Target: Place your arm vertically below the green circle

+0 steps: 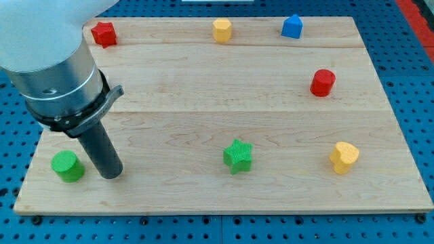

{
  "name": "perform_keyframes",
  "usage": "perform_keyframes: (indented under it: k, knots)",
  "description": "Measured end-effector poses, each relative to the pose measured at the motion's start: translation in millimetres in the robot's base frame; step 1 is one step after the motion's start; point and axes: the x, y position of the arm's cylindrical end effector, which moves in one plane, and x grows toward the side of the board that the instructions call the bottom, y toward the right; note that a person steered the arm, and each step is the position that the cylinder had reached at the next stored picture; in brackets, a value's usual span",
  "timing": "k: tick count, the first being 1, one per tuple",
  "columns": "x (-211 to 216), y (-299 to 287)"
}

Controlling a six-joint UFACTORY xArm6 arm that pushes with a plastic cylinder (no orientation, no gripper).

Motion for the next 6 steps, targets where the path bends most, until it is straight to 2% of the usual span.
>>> perform_keyframes:
  k: [4, 5, 6]
  knots:
    - [-26.6, 15.1]
    - [22.2, 50.6]
    - [39.7, 9.9]
